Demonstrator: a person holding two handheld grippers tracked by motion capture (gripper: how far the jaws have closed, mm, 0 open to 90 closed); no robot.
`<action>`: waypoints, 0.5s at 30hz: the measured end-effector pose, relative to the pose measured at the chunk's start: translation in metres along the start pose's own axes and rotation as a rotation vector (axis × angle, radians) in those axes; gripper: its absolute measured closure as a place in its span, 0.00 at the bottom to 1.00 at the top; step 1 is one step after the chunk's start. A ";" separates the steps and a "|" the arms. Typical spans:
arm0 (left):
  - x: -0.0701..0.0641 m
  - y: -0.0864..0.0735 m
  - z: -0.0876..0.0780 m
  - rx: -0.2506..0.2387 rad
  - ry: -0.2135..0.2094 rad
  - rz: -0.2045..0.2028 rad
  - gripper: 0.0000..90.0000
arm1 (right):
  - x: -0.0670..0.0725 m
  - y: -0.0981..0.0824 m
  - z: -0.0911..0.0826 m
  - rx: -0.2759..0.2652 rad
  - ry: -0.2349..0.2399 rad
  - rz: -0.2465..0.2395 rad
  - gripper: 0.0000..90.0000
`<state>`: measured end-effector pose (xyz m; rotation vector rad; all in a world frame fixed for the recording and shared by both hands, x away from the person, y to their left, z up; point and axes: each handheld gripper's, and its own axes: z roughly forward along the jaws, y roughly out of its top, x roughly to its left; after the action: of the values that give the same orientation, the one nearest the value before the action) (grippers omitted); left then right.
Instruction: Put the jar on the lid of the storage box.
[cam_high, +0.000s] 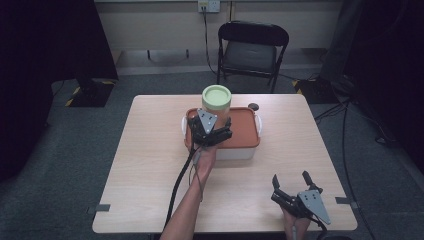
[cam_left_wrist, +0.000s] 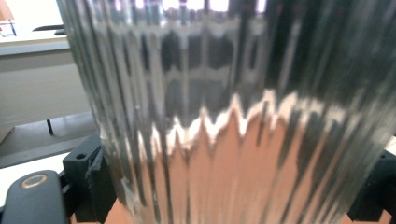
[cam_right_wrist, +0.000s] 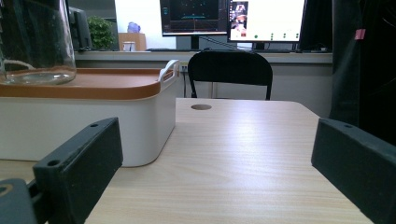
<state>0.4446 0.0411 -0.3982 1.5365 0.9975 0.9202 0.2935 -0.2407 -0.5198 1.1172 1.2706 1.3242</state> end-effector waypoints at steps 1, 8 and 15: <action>0.000 -0.002 0.001 0.001 0.001 0.000 0.13 | 0.000 0.000 0.000 0.000 0.000 0.000 0.01; 0.004 -0.003 0.005 -0.001 0.001 -0.029 0.13 | 0.000 0.000 0.000 0.000 0.000 0.000 0.01; 0.007 -0.002 0.006 0.011 -0.006 -0.052 0.13 | 0.000 0.000 0.000 0.000 -0.001 -0.001 0.01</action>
<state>0.4522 0.0455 -0.4007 1.5153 1.0349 0.8747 0.2935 -0.2407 -0.5198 1.1169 1.2706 1.3231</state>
